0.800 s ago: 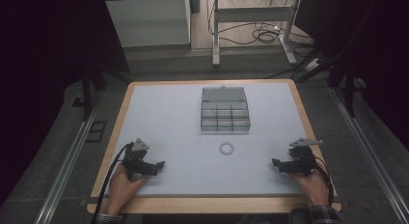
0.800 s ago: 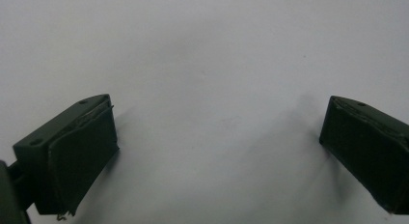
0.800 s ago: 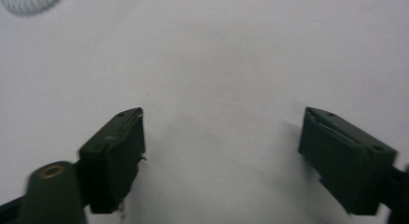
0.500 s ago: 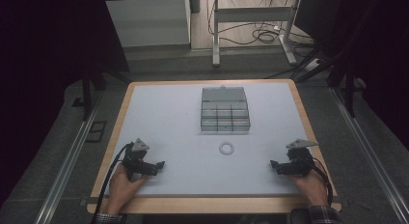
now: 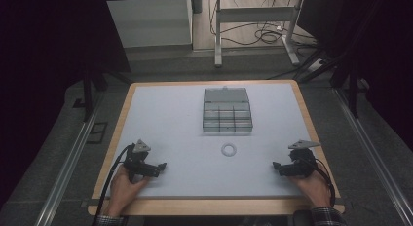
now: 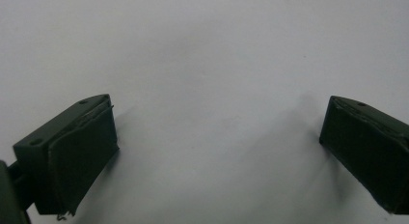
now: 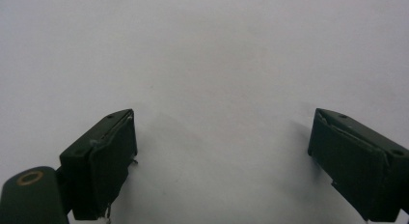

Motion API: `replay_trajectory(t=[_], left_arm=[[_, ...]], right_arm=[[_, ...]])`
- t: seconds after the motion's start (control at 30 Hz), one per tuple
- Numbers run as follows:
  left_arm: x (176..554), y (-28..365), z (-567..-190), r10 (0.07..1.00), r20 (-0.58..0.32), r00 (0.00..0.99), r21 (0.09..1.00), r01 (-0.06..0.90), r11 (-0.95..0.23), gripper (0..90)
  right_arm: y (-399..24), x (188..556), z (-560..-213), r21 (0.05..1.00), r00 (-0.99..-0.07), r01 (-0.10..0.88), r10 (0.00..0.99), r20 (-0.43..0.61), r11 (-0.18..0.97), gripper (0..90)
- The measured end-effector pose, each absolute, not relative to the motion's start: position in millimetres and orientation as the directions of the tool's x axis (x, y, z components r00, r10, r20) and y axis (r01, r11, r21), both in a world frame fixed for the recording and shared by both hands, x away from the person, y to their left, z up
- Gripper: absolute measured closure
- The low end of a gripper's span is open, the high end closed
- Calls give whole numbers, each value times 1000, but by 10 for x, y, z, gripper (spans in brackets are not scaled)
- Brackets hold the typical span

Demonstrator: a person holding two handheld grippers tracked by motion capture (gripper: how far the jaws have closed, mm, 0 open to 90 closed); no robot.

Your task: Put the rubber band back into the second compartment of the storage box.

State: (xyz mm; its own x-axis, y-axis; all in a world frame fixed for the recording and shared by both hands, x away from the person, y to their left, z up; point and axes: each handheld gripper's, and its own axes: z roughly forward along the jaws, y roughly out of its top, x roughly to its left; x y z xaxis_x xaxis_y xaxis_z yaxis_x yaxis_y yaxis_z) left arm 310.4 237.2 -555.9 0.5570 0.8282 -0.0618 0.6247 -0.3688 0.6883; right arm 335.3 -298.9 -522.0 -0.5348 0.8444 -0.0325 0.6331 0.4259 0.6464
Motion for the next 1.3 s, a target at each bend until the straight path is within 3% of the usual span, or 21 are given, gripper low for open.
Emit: replay_trajectory(t=[0.43, 1.3], left_arm=[[3104, 2372, -5559, 828, -62, 557, 688, 625, -369, 0], [3104, 2372, -5559, 828, -62, 557, 688, 625, -369, 0]], right_arm=[[-3005, 3379, -5190, 649, -506, 661, 862, 13, 377, 104], [-2850, 3339, -5022, 697, -538, 603, 843, -3, 388, 160]])
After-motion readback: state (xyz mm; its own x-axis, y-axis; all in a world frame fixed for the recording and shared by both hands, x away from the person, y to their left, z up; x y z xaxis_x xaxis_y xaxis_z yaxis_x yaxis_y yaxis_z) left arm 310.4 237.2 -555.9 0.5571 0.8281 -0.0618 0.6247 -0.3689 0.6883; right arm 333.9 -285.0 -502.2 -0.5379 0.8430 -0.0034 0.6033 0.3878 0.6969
